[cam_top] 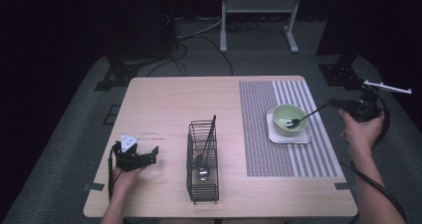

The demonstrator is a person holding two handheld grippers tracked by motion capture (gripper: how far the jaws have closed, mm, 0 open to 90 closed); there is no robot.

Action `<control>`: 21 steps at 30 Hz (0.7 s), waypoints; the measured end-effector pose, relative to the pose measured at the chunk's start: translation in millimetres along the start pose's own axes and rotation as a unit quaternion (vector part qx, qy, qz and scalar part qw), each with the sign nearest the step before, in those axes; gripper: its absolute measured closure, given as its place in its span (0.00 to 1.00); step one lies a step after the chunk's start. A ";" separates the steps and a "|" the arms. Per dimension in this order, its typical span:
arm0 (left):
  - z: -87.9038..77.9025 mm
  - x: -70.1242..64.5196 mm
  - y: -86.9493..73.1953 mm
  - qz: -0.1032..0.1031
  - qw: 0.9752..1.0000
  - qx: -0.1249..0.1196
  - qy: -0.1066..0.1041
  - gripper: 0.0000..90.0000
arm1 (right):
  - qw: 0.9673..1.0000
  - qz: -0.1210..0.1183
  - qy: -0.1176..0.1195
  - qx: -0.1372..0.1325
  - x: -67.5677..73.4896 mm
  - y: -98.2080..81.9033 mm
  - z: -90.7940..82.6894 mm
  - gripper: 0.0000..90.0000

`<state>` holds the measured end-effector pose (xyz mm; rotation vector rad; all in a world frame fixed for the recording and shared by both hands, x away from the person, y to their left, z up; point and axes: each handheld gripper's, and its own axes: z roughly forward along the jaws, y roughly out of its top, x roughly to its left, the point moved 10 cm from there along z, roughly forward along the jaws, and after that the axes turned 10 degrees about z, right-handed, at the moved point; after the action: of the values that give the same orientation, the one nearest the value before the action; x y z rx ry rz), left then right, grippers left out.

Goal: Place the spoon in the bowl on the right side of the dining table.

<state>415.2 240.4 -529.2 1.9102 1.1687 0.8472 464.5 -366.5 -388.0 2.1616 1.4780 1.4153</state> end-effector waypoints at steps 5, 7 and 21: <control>0.2 -0.3 0.0 0.000 1.000 0.000 -0.001 0.00 | 1.000 0.005 -0.003 0.001 -4.1 -2.8 4.0 0.98; 0.2 -0.3 0.1 0.000 1.000 0.000 -0.001 0.00 | 1.000 0.006 -0.003 0.003 -5.6 -4.4 6.3 0.98; 1.6 -0.3 0.8 0.001 1.000 0.001 0.000 0.00 | 1.000 0.021 -0.011 0.009 -21.4 -14.9 21.1 0.98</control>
<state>416.7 239.4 -529.4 1.9122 1.1682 0.8473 469.8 -368.7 -421.0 2.2235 1.4509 1.3935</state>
